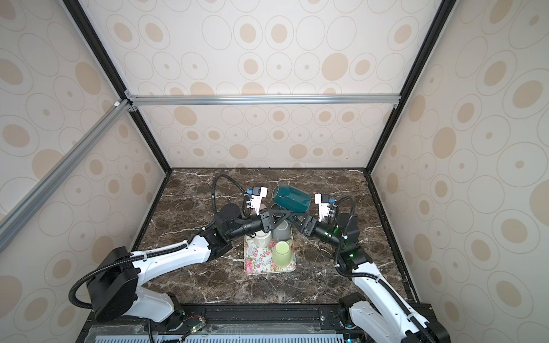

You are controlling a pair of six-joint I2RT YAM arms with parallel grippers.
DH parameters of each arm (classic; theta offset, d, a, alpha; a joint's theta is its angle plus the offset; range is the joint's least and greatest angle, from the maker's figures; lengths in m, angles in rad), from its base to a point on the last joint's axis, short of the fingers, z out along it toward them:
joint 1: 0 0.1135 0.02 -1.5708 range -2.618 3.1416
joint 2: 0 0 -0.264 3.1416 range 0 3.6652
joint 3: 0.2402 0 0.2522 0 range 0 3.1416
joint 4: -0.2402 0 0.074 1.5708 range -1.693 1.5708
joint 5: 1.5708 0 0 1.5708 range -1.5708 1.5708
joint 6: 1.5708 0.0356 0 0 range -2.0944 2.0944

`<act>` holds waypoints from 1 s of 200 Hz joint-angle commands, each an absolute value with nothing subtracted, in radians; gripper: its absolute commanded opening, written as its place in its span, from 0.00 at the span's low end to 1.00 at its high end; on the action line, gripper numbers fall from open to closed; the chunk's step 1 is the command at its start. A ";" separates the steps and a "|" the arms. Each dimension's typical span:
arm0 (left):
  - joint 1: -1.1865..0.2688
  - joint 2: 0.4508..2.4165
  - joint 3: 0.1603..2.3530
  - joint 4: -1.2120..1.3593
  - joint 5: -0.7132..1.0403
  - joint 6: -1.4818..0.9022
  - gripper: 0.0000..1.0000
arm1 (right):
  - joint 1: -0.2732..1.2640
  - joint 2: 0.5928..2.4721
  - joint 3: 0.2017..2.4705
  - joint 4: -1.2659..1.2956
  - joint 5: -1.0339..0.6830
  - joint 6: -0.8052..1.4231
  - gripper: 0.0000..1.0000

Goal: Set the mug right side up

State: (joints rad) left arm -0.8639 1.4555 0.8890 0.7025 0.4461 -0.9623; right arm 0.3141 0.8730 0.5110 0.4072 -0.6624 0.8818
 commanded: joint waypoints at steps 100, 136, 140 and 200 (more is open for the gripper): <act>-0.870 1.489 0.837 0.914 0.541 -1.056 0.00 | 0.319 0.810 0.522 0.534 -0.698 0.874 0.42; -0.877 1.504 0.827 0.956 0.559 -1.083 0.00 | 0.318 0.834 0.515 0.598 -0.709 0.908 0.46; -0.879 1.505 0.828 0.957 0.560 -1.084 0.00 | 0.318 0.838 0.515 0.602 -0.711 0.911 0.46; -0.893 1.544 0.833 0.977 0.580 -1.101 0.00 | 0.318 0.841 0.523 0.626 -0.710 0.915 0.39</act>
